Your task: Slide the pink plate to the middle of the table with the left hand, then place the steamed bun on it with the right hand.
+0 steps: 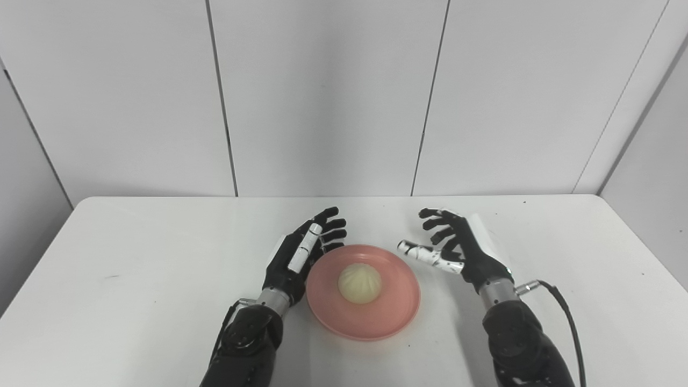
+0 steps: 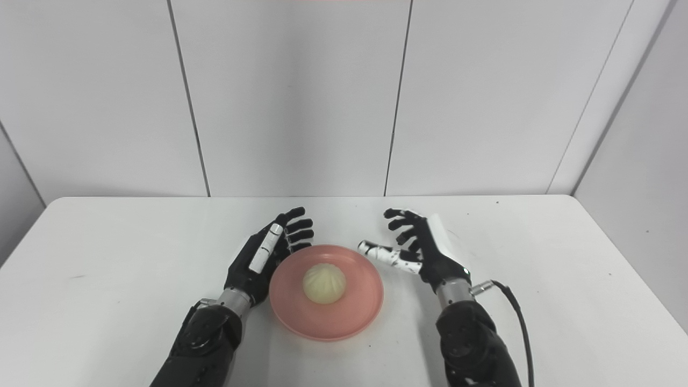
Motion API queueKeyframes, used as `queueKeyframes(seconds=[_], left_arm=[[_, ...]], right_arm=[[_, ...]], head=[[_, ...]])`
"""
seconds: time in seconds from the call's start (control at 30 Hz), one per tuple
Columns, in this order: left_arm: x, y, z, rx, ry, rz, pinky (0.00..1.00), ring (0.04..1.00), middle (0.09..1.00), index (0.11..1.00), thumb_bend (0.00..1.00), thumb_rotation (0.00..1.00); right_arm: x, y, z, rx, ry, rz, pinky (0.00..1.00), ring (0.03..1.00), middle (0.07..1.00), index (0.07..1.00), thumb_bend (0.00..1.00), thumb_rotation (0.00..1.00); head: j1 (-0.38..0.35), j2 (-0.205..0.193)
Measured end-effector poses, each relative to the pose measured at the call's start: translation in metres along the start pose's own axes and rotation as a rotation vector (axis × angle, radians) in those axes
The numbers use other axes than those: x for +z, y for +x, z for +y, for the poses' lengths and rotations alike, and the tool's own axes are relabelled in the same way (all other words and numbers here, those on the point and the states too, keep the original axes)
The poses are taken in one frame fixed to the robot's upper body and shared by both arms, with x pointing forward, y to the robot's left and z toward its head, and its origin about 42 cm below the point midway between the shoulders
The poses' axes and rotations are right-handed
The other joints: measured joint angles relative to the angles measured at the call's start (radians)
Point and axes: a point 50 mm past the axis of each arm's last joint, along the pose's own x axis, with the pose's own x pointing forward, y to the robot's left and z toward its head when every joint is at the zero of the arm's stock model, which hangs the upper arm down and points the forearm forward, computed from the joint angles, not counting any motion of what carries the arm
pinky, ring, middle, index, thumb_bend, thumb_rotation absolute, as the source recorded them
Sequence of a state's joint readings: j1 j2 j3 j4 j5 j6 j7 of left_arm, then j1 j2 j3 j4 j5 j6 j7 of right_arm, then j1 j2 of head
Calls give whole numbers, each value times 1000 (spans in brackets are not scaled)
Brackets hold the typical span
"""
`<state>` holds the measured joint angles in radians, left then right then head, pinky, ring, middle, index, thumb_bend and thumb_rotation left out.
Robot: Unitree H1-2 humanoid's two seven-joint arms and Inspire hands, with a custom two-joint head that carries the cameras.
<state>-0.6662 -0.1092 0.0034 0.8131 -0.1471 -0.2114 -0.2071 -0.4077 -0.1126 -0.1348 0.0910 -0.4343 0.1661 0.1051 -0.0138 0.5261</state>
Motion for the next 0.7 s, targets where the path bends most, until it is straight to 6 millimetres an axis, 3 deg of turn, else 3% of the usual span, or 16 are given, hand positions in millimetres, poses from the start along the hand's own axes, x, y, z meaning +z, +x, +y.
queueKeyframes(seconds=[0.13, 0.23, 0.33, 0.5, 0.7], left_arm=[[0, -3, 0, 6, 9, -8, 786, 823, 820, 853, 732, 737], [-1, -10, 0, 60, 47, -27, 928, 930, 923, 942, 666, 754], [-1, -19, -1, 123, 67, -43, 985, 986, 982, 988, 645, 801], [-1, -34, -1, 151, 106, -43, 1000, 1000, 1000, 1000, 632, 866], [-1, -48, 0, 170, 120, -26, 1000, 1000, 1000, 1000, 666, 944]], right_arm=[[-31, -3, 16, -10, 416, 107, 695, 764, 816, 794, 794, 849], [-38, -2, 18, -44, 649, 91, 810, 848, 870, 840, 817, 930], [-39, -2, 22, -37, 718, 58, 875, 897, 900, 868, 835, 951], [-40, -10, 41, -37, 759, -30, 986, 970, 956, 918, 783, 998], [-34, -7, 50, -6, 672, -116, 1000, 1000, 998, 956, 808, 1000]], head=[[0, 2], [-5, 5], [-9, 8], [-8, 20], [-25, 26]])
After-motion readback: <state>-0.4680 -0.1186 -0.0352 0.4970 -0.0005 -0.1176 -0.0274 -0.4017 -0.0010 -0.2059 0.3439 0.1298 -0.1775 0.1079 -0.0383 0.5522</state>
